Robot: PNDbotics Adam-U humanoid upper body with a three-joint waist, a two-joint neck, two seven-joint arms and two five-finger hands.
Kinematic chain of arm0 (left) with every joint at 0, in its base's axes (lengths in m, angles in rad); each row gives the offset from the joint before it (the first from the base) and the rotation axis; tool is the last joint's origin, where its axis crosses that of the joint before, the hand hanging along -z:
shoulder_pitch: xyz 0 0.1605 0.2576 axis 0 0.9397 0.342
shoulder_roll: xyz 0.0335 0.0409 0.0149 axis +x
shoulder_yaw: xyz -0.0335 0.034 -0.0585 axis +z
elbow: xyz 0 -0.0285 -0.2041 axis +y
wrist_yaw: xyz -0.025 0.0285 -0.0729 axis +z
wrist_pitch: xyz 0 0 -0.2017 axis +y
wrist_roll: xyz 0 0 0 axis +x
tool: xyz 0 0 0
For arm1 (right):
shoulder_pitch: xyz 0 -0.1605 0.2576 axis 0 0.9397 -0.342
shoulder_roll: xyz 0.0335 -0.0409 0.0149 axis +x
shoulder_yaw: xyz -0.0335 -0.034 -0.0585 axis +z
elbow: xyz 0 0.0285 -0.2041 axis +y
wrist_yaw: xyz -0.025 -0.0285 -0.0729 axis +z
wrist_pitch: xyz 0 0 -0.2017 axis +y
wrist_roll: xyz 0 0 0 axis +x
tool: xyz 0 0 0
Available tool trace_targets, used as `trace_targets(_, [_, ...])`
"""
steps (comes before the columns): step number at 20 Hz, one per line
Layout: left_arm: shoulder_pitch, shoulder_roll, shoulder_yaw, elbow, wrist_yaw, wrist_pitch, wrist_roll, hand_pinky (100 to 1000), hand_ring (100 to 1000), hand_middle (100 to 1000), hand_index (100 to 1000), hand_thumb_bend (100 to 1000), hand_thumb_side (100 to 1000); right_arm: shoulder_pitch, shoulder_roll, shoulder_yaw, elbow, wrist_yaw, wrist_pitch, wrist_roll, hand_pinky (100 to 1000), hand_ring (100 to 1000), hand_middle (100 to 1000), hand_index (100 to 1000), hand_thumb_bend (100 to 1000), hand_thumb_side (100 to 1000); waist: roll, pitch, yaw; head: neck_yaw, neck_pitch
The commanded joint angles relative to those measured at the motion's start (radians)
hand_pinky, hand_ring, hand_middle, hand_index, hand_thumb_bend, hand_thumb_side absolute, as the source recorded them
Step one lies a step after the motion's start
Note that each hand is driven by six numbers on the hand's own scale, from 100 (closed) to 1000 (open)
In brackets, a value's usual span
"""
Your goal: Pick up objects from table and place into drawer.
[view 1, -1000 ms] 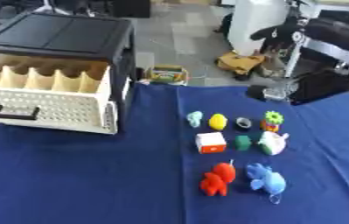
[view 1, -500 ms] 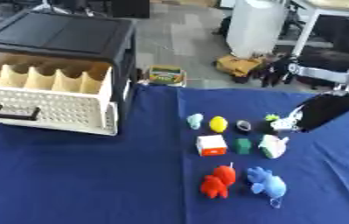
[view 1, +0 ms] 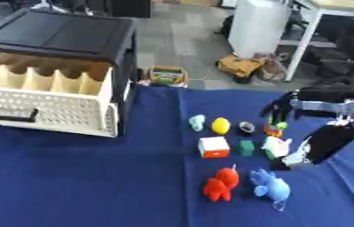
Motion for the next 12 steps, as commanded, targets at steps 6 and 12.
trace_targets(6, [-0.004, 0.003, 0.017, -0.014, -0.014, 0.019, -0.011, 563, 467, 596, 888, 100, 1000, 0.026, -0.039, 0.001, -0.022, 0.025, 0.034, -0.026, 735, 788, 684, 860, 620, 622, 0.001, -0.007, -0.002, -0.010, -0.005])
trace_targets(12, [-0.002, -0.008, 0.019, -0.014, -0.017, 0.024, -0.018, 563, 466, 595, 864, 100, 1000, 0.024, -0.002, 0.033, -0.012, 0.060, 0.093, -0.024, 722, 776, 642, 859, 618, 627, 0.006, -0.004, 0.003, -0.020, -0.002])
